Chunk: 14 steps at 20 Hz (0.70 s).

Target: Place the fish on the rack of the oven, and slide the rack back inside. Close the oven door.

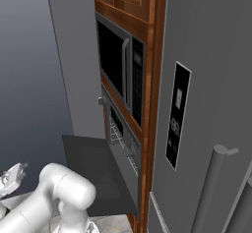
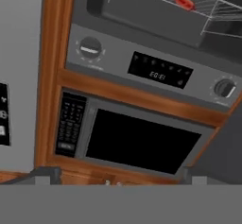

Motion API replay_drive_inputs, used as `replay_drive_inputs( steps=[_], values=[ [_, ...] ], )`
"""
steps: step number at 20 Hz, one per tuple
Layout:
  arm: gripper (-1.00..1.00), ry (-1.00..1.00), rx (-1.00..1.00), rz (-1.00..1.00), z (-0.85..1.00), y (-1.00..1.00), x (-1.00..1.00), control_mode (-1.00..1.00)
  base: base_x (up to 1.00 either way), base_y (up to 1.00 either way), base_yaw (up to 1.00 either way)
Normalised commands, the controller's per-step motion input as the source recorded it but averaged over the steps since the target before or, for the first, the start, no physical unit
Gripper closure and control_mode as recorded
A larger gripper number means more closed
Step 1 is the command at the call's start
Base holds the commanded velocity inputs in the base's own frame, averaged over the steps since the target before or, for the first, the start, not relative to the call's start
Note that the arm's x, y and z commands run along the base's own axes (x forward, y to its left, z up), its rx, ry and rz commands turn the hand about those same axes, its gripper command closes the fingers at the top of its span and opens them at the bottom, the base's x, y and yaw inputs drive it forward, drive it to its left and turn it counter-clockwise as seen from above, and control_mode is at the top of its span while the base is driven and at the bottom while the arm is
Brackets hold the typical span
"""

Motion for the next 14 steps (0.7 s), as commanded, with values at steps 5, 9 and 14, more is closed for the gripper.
replay_drive_inputs(
  steps=[5, 9, 14],
  values=[
    [-1.0, -0.25, 0.2, 0.01, -0.61, -0.02, 0.01, -1.0, 0.0, 0.0, 0.0],
    [-1.0, -0.19, 0.35, 0.0, -0.54, -0.02, 0.26, -1.0, 0.0, 0.0, 0.0],
    [-1.0, -0.04, 0.51, 0.03, -0.29, -0.01, 0.51, -1.0, 0.0, 0.0, 0.0]
  ],
)
